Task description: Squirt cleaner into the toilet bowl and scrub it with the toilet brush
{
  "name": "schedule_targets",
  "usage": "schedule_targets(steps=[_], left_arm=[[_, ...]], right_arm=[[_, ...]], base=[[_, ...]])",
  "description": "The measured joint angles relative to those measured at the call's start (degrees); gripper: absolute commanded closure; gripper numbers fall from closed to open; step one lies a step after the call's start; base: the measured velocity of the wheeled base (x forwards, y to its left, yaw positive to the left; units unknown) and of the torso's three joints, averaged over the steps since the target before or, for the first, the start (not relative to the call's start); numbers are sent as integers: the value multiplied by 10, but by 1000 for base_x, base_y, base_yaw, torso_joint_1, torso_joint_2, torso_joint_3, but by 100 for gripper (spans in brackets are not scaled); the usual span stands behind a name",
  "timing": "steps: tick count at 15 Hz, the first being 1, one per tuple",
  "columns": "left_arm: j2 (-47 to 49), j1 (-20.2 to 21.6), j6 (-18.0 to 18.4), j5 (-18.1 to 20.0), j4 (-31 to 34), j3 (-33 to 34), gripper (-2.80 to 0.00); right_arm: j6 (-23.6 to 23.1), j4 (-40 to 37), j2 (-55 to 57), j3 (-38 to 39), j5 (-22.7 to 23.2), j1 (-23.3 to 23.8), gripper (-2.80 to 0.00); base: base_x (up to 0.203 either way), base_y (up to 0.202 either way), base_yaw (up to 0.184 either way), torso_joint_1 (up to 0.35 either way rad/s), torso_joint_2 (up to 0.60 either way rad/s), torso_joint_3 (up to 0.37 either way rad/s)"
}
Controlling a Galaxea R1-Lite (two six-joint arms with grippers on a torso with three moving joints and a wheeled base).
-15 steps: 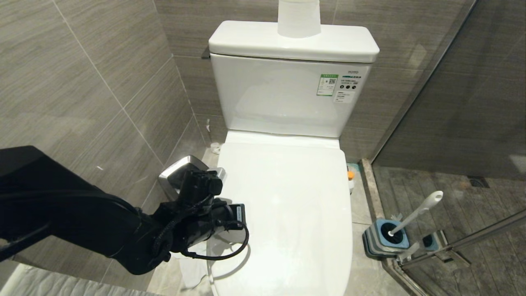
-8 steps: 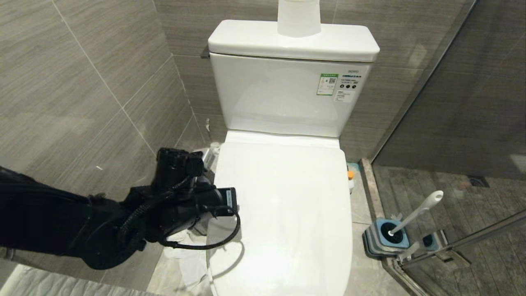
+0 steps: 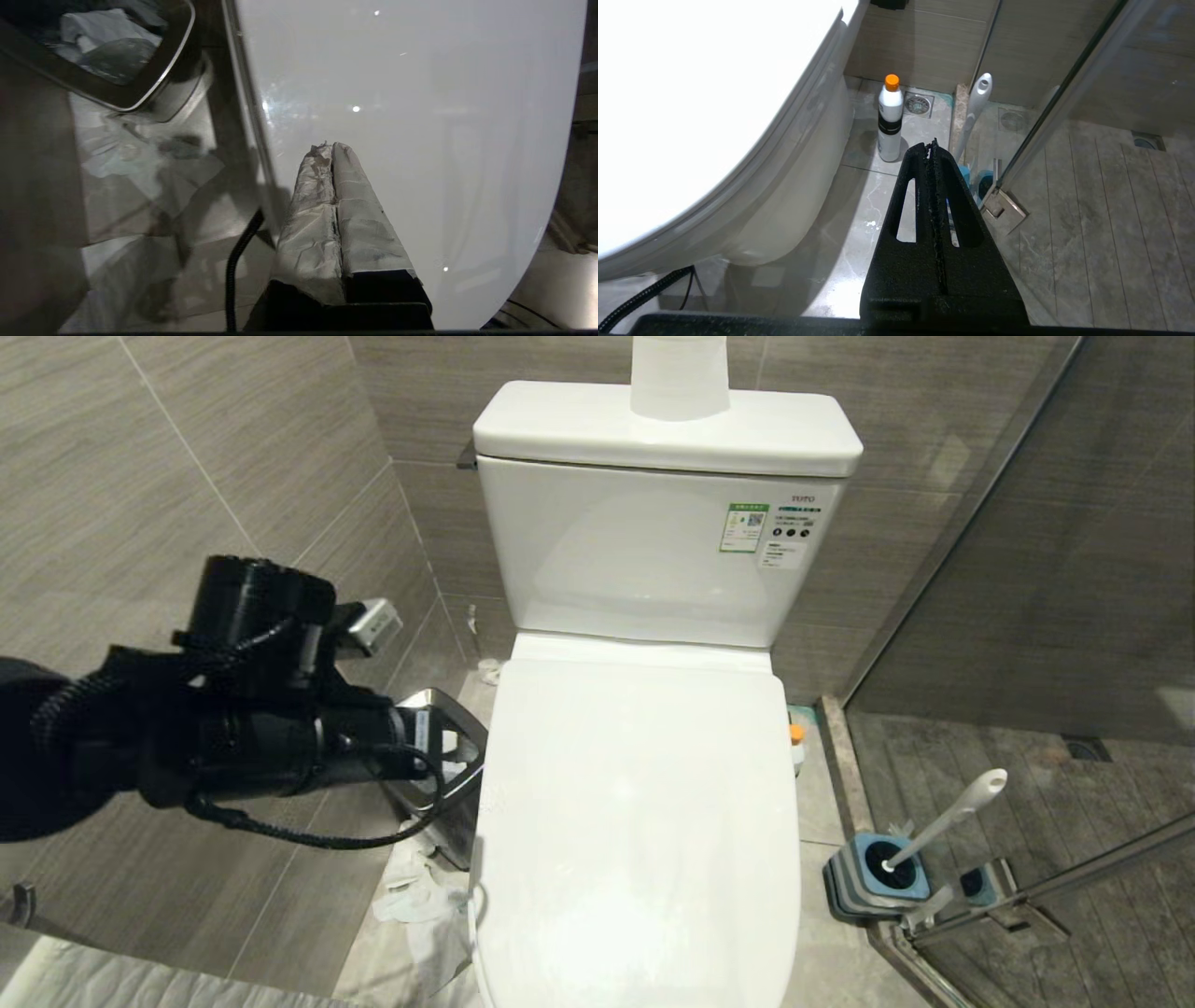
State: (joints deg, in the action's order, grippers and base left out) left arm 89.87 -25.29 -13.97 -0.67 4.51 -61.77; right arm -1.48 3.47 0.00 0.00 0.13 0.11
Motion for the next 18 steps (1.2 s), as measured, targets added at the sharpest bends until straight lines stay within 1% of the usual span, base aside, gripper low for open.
schedule_targets(steps=[2,4,5,7,9,10,12,15,18], left_arm=[[-29,20,49,-9,63,-36,0],[-63,35,114,-23,73,-48,0],[-84,38,140,-27,73,-51,0],[-131,42,173,-31,73,-54,0],[-180,55,185,-29,73,-60,0],[-205,71,188,-25,73,-61,0],[-253,117,190,-2,69,-63,0],[-328,174,182,47,65,-69,0],[-391,201,166,64,63,-72,0]], right_arm=[[0,0,0,0,0,0,0],[0,0,0,0,0,0,0],[0,0,0,0,0,0,0],[0,0,0,0,0,0,0],[0,0,0,0,0,1,0],[0,0,0,0,0,1,0],[0,0,0,0,0,0,0],[0,0,0,0,0,0,0],[0,0,0,0,0,0,0]], base=[[0,0,0,0,0,0],[0,0,0,0,0,0],[0,0,0,0,0,0],[0,0,0,0,0,0],[0,0,0,0,0,0],[0,0,0,0,0,0],[0,0,0,0,0,0],[0,0,0,0,0,0],[0,0,0,0,0,0]])
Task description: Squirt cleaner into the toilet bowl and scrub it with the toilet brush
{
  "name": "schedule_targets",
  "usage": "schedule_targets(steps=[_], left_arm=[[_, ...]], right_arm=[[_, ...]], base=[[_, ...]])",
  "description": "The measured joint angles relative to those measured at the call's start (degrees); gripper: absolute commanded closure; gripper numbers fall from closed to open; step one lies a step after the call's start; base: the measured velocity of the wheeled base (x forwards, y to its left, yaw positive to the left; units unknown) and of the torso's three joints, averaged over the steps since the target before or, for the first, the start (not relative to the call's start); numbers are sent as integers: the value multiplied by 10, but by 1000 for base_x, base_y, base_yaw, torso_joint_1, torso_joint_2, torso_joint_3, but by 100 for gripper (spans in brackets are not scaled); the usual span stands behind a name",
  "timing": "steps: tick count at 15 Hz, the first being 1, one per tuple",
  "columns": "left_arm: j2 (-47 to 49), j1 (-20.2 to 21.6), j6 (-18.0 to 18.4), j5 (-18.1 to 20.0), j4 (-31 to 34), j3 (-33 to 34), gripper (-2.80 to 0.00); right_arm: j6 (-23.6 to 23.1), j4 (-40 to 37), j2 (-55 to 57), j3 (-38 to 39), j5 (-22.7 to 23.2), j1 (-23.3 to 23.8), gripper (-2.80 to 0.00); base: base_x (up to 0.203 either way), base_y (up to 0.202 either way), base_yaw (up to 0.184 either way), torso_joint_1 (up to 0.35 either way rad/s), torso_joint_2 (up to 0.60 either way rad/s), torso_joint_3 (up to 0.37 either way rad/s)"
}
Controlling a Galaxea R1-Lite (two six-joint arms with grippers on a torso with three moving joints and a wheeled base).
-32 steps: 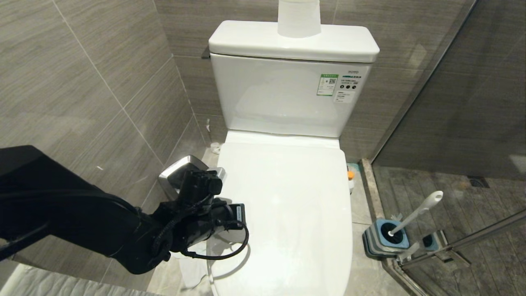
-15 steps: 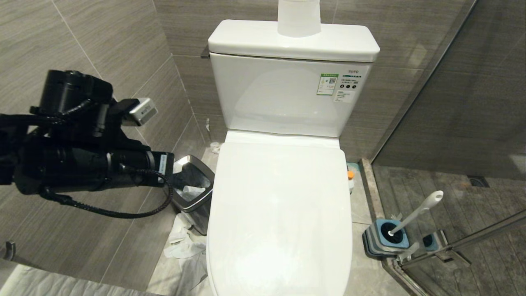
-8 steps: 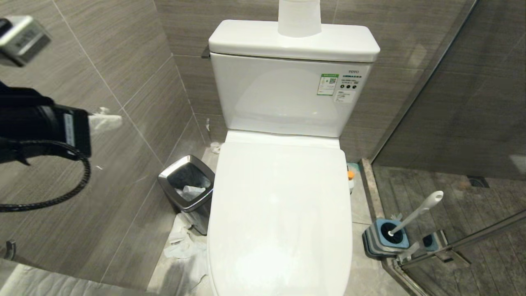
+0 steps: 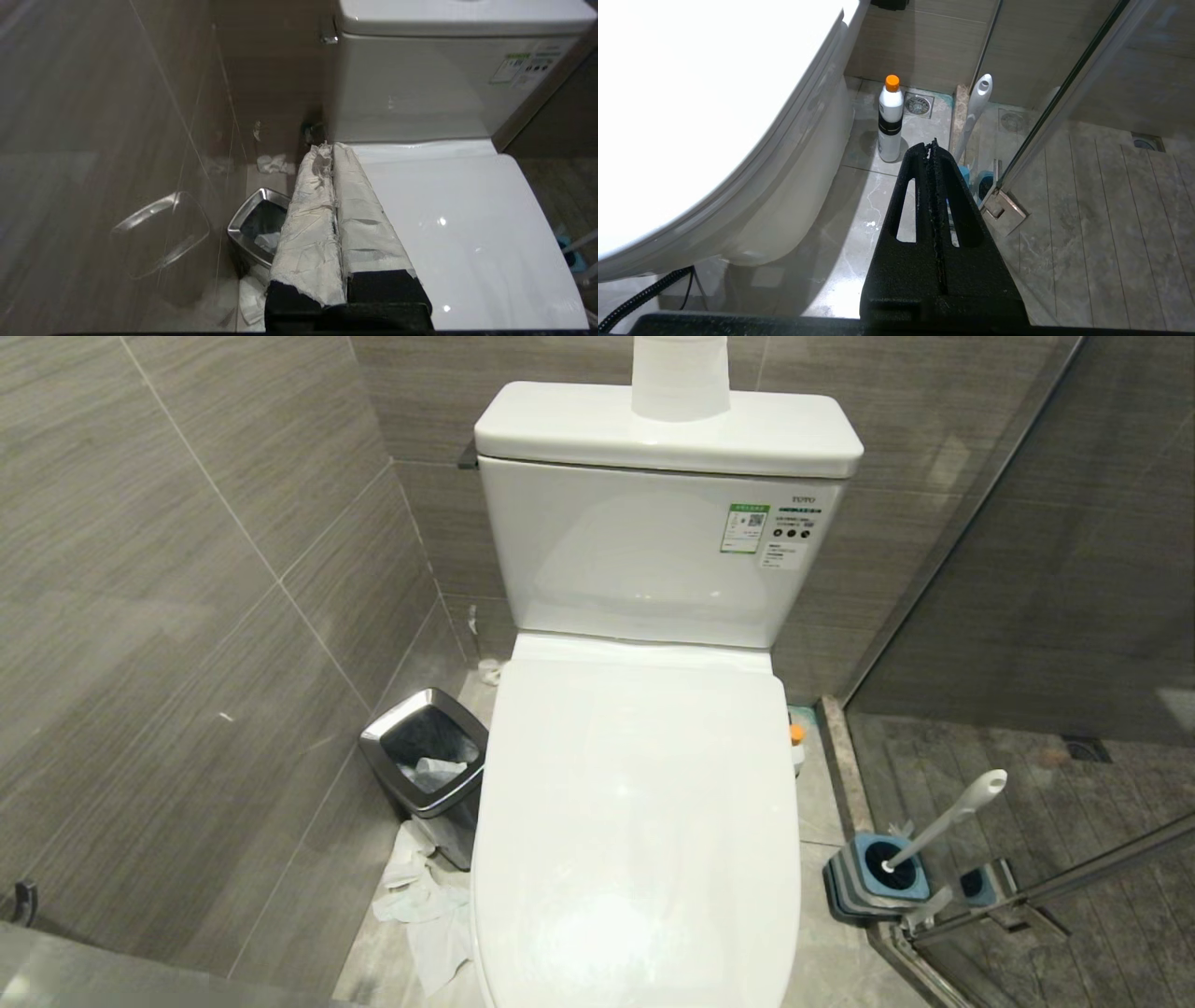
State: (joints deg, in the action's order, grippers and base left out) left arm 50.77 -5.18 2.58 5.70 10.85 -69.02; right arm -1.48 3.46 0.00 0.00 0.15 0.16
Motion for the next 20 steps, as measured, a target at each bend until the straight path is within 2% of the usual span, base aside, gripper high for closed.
schedule_targets(steps=[3,6,9,14,20], left_arm=[[-55,41,-12,19,0,11,0],[-120,50,-28,46,12,37,0],[-207,51,-37,87,76,59,0],[-340,36,-42,109,173,77,0],[-446,47,-41,112,180,129,0]], right_arm=[[0,0,0,0,0,0,0],[0,0,0,0,0,0,0],[0,0,0,0,0,0,0],[0,0,0,0,0,0,0],[0,0,0,0,0,0,0]], base=[[0,0,0,0,0,0],[0,0,0,0,0,0],[0,0,0,0,0,0],[0,0,0,0,0,0],[0,0,0,0,0,0]])
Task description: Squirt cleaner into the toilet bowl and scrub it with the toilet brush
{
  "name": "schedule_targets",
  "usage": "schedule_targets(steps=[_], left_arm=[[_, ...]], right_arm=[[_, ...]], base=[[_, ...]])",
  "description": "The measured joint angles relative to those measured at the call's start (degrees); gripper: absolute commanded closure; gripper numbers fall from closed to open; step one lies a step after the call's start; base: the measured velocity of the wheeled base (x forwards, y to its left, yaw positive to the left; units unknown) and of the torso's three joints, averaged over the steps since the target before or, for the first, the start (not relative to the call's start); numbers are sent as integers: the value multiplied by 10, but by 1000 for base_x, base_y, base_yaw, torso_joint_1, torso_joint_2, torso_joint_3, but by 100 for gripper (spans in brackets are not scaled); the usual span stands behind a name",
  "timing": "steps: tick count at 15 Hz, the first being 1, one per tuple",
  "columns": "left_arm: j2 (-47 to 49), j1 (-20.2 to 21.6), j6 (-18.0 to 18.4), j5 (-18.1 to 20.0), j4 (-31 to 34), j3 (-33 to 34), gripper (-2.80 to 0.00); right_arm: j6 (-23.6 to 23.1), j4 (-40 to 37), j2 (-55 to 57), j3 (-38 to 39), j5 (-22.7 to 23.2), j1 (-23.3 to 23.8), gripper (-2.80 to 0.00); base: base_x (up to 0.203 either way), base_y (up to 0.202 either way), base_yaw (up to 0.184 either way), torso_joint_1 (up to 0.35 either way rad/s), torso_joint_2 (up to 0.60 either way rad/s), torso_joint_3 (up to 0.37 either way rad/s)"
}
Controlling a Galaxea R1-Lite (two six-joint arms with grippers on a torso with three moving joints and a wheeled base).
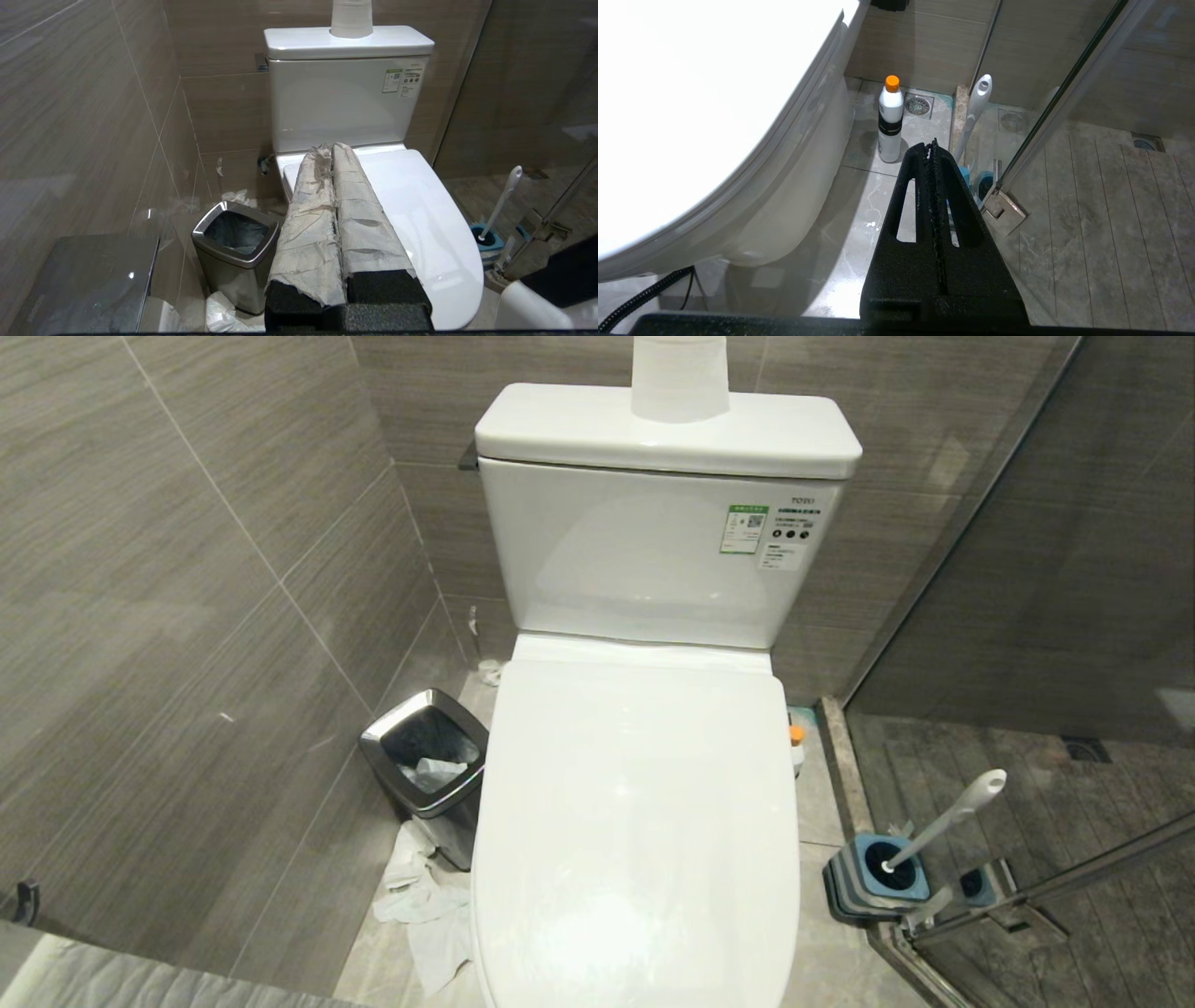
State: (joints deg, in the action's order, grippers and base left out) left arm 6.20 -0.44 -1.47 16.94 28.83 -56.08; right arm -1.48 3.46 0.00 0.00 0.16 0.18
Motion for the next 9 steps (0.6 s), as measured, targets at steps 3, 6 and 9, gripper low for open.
schedule_targets(steps=[3,6,9], left_arm=[[-42,1,5,-12,-3,39,0],[-57,2,21,-65,-6,68,0],[-61,1,26,-112,-58,133,0]], right_arm=[[0,0,0,0,0,0,0],[0,0,0,0,0,0,0],[0,0,0,0,0,0,0]], base=[[0,0,0,0,0,0],[0,0,0,0,0,0],[0,0,0,0,0,0]])
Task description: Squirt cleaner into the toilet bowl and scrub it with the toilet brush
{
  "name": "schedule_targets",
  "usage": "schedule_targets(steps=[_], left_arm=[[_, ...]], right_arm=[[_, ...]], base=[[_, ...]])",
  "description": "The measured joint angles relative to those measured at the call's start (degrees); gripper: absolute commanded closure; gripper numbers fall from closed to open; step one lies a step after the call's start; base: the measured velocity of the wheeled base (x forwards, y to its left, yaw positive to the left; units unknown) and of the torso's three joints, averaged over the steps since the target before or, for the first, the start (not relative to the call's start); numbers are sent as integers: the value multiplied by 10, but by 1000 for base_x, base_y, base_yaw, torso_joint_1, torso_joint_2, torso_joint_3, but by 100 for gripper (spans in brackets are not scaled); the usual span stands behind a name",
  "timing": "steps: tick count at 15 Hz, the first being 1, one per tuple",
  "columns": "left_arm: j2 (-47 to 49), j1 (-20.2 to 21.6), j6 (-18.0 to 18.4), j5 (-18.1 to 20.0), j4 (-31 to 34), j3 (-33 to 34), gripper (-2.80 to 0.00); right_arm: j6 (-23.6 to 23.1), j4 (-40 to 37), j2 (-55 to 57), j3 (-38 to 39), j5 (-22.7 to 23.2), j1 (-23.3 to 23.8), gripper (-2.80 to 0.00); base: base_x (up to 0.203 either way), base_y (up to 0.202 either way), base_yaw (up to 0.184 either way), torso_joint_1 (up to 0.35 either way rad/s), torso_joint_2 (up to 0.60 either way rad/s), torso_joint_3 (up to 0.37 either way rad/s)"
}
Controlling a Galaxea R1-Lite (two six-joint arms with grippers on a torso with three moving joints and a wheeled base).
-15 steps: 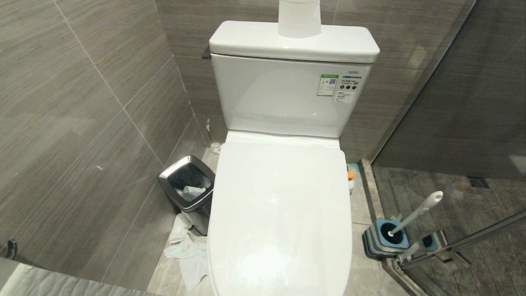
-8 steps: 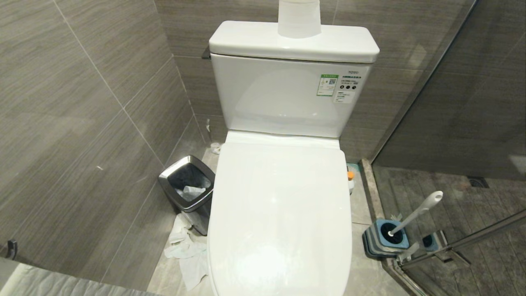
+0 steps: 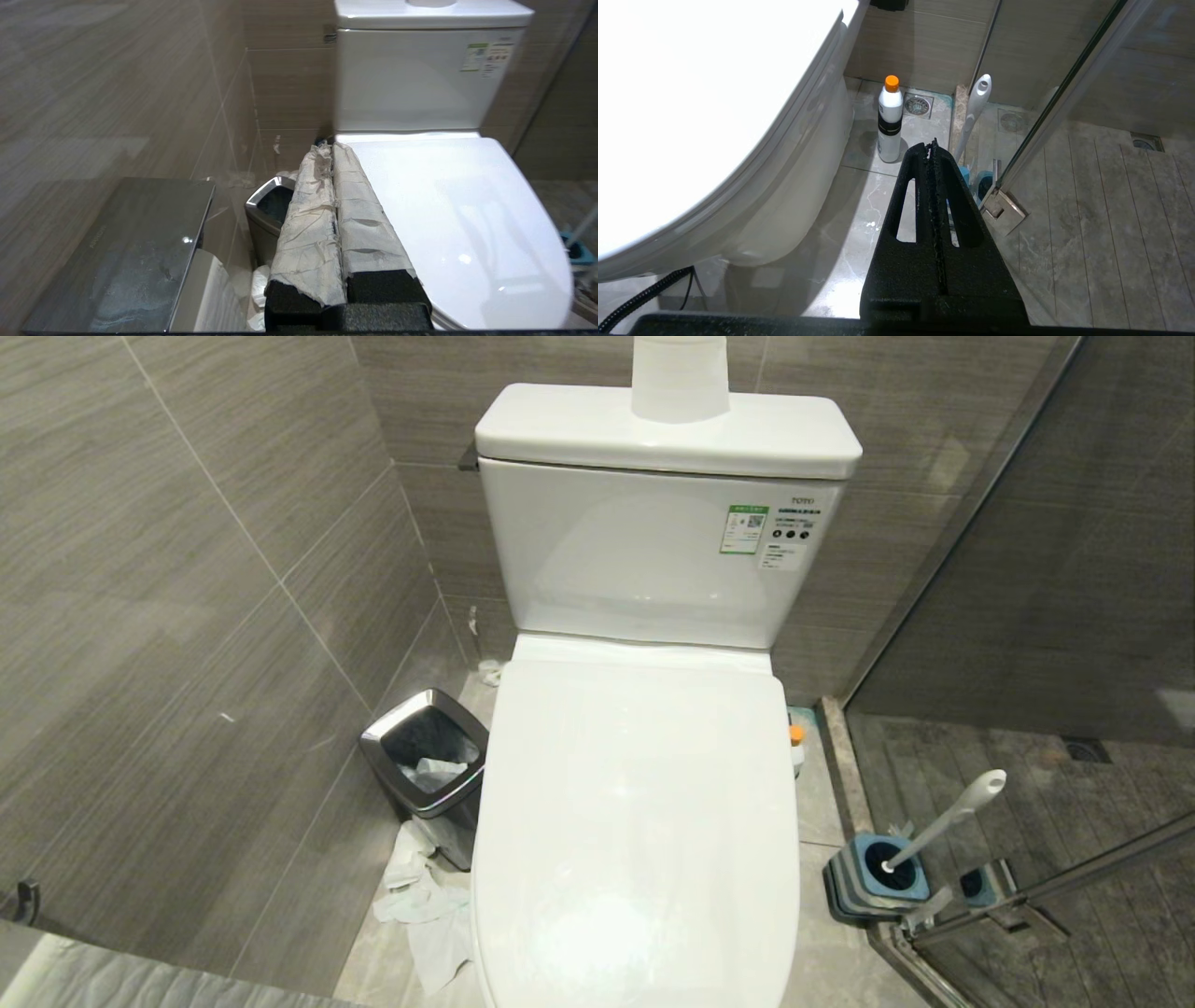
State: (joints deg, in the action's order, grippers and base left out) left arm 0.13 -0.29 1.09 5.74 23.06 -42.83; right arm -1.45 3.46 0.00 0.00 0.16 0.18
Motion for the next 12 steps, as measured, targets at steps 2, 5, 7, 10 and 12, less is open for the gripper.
schedule_targets(steps=[2,5,7,10,12], left_arm=[[-1,0,10,-16,-85,79,0],[-1,0,39,-25,-230,209,0],[-1,0,52,-25,-300,278,0],[-1,1,63,-27,-353,357,0],[-1,0,63,-28,-357,390,0]], right_arm=[[0,0,0,0,0,0,0],[0,0,0,0,0,0,0],[0,0,0,0,0,0,0],[0,0,0,0,0,0,0],[0,0,0,0,0,0,0]], base=[[0,0,0,0,0,0],[0,0,0,0,0,0],[0,0,0,0,0,0],[0,0,0,0,0,0],[0,0,0,0,0,0]])
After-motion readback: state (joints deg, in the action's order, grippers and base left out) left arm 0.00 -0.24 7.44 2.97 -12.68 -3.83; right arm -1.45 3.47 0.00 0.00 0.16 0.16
